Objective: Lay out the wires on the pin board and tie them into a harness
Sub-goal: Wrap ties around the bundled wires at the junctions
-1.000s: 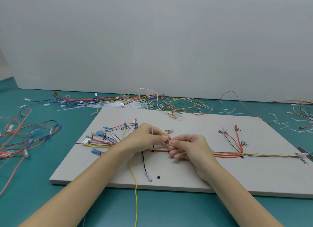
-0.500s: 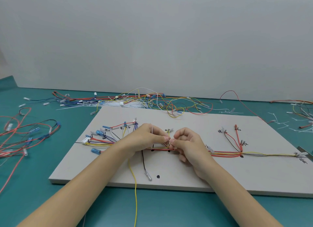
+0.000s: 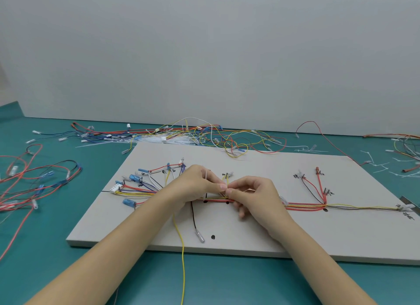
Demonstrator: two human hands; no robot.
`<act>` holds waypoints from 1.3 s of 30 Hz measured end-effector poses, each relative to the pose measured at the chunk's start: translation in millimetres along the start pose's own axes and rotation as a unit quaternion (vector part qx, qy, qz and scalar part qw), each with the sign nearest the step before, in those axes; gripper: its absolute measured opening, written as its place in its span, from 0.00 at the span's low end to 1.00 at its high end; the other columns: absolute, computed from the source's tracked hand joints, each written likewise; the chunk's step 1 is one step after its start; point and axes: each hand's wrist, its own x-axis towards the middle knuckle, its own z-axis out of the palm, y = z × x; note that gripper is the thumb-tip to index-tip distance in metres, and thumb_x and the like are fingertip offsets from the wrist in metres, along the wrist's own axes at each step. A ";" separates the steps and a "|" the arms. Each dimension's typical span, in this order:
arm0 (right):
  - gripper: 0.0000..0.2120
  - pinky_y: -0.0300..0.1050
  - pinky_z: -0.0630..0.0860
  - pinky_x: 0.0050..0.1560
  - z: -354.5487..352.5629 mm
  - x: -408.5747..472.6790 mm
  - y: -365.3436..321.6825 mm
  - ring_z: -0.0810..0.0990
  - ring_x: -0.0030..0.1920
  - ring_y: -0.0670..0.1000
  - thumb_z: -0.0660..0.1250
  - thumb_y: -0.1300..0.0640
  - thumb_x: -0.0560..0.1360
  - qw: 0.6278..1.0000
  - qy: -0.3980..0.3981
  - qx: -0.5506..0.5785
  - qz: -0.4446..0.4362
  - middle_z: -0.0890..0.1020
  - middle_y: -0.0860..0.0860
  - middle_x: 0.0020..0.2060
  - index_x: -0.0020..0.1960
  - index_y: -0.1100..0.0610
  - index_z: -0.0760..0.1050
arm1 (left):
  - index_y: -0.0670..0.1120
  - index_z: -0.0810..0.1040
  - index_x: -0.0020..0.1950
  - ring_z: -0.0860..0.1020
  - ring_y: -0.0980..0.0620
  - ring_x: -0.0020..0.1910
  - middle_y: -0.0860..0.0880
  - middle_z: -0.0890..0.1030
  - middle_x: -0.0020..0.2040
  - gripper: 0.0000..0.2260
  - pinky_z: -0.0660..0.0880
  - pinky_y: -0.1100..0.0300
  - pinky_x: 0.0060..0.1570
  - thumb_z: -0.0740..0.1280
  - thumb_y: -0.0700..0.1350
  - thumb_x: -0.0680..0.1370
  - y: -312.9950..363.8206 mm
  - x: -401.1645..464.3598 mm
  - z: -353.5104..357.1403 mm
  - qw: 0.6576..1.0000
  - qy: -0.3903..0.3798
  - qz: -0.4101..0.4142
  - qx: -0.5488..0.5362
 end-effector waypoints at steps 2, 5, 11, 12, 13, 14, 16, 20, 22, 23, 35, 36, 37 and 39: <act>0.03 0.40 0.72 0.23 1.6 0.2 -0.5 0.72 0.20 0.50 0.73 0.61 0.73 0.999 -0.003 -0.032 -0.015 0.78 0.53 0.24 0.40 0.59 0.82 | 0.43 0.85 0.44 0.78 0.64 0.36 0.51 0.84 0.37 0.02 0.70 0.76 0.38 0.73 0.41 0.74 0.9 -0.7 0.0 1.000 0.006 -0.010 0.008; 0.07 0.39 0.73 0.24 5.1 0.4 0.2 0.74 0.22 0.48 0.73 0.59 0.73 0.995 0.008 -0.083 -0.055 0.79 0.53 0.24 0.37 0.52 0.82 | 0.43 0.86 0.43 0.78 0.60 0.40 0.51 0.83 0.36 0.02 0.70 0.69 0.44 0.73 0.40 0.74 2.2 -1.4 0.1 1.000 0.007 -0.019 0.007; 0.11 0.50 0.81 0.33 3.7 1.3 2.6 0.80 0.27 0.52 0.74 0.61 0.72 0.984 0.025 -0.132 -0.114 0.82 0.53 0.29 0.35 0.47 0.82 | 0.40 0.85 0.46 0.77 0.59 0.40 0.52 0.82 0.36 0.04 0.69 0.70 0.41 0.72 0.39 0.75 5.7 -3.2 2.1 0.999 0.025 -0.043 0.013; 0.11 0.52 0.81 0.34 4.0 1.4 3.1 0.80 0.27 0.53 0.74 0.61 0.72 0.982 0.029 -0.141 -0.124 0.82 0.52 0.29 0.35 0.47 0.82 | 0.40 0.85 0.47 0.78 0.58 0.41 0.50 0.83 0.37 0.04 0.69 0.70 0.42 0.72 0.39 0.75 6.2 -4.0 2.7 0.999 0.028 -0.045 0.012; 0.11 0.54 0.80 0.34 4.6 1.7 3.9 0.80 0.28 0.53 0.74 0.61 0.72 0.979 0.033 -0.151 -0.136 0.82 0.52 0.29 0.36 0.47 0.83 | 0.40 0.85 0.46 0.78 0.56 0.43 0.48 0.83 0.39 0.04 0.70 0.67 0.44 0.71 0.38 0.75 6.6 -4.9 4.2 0.998 0.032 -0.047 0.008; 0.10 0.53 0.80 0.35 5.0 2.2 4.7 0.80 0.29 0.53 0.74 0.61 0.72 0.974 0.037 -0.164 -0.149 0.81 0.50 0.29 0.36 0.48 0.83 | 0.40 0.85 0.45 0.78 0.53 0.45 0.45 0.84 0.41 0.04 0.70 0.64 0.48 0.71 0.38 0.75 6.7 -5.3 6.5 0.998 0.038 -0.047 0.006; 0.09 0.49 0.78 0.36 5.9 3.1 5.8 0.80 0.30 0.51 0.73 0.62 0.71 0.965 0.044 -0.193 -0.173 0.81 0.48 0.29 0.36 0.51 0.83 | 0.45 0.85 0.39 0.79 0.48 0.49 0.43 0.85 0.44 0.06 0.70 0.56 0.58 0.70 0.38 0.75 6.1 -5.2 12.3 0.996 0.066 -0.049 0.024; 0.06 0.46 0.75 0.36 7.2 4.5 7.4 0.76 0.31 0.48 0.71 0.64 0.70 0.953 0.053 -0.231 -0.191 0.80 0.50 0.31 0.35 0.57 0.79 | 0.47 0.83 0.35 0.80 0.44 0.55 0.45 0.86 0.44 0.06 0.68 0.45 0.66 0.70 0.43 0.72 3.9 -3.8 17.0 0.993 0.095 -0.052 0.053; 0.06 0.41 0.71 0.39 6.9 3.5 10.1 0.74 0.36 0.49 0.70 0.63 0.69 0.942 0.056 -0.268 -0.195 0.78 0.50 0.32 0.35 0.56 0.76 | 0.48 0.84 0.37 0.80 0.48 0.49 0.49 0.85 0.40 0.05 0.69 0.46 0.63 0.70 0.45 0.71 2.9 -4.1 15.7 0.988 0.115 -0.045 0.097; 0.06 0.38 0.69 0.40 6.0 2.5 12.0 0.73 0.38 0.49 0.69 0.62 0.69 0.933 0.054 -0.296 -0.197 0.78 0.49 0.33 0.35 0.55 0.74 | 0.49 0.84 0.38 0.78 0.51 0.45 0.53 0.83 0.37 0.05 0.70 0.47 0.62 0.70 0.46 0.73 2.9 -4.6 15.7 0.982 0.135 -0.042 0.128; 0.03 0.40 0.67 0.39 -0.6 -1.0 13.4 0.72 0.35 0.44 0.69 0.63 0.69 0.954 0.049 -0.265 -0.131 0.78 0.44 0.33 0.38 0.57 0.78 | 0.48 0.84 0.38 0.81 0.51 0.46 0.54 0.85 0.36 0.13 0.71 0.49 0.60 0.72 0.57 0.72 2.2 -6.4 12.6 0.996 0.077 -0.028 0.033; 0.04 0.40 0.67 0.39 -0.5 -1.1 13.5 0.72 0.35 0.44 0.69 0.63 0.70 0.955 0.049 -0.261 -0.131 0.78 0.44 0.33 0.37 0.56 0.77 | 0.49 0.84 0.38 0.81 0.53 0.44 0.55 0.84 0.35 0.14 0.70 0.48 0.60 0.72 0.60 0.71 1.3 -6.4 15.2 0.994 0.092 -0.028 0.046; 0.04 0.40 0.68 0.39 -0.2 -1.0 13.6 0.73 0.36 0.45 0.69 0.63 0.70 0.956 0.049 -0.258 -0.132 0.78 0.44 0.33 0.37 0.56 0.77 | 0.50 0.84 0.38 0.79 0.56 0.42 0.57 0.84 0.35 0.15 0.69 0.48 0.60 0.72 0.62 0.71 0.7 -6.8 18.5 0.991 0.112 -0.028 0.067; 0.07 0.41 0.68 0.40 0.1 -0.8 14.4 0.73 0.38 0.47 0.68 0.62 0.71 0.956 0.048 -0.257 -0.133 0.79 0.44 0.33 0.36 0.54 0.76 | 0.52 0.83 0.38 0.79 0.60 0.42 0.58 0.84 0.36 0.16 0.67 0.50 0.59 0.71 0.64 0.69 0.2 -7.1 24.3 0.982 0.153 -0.029 0.104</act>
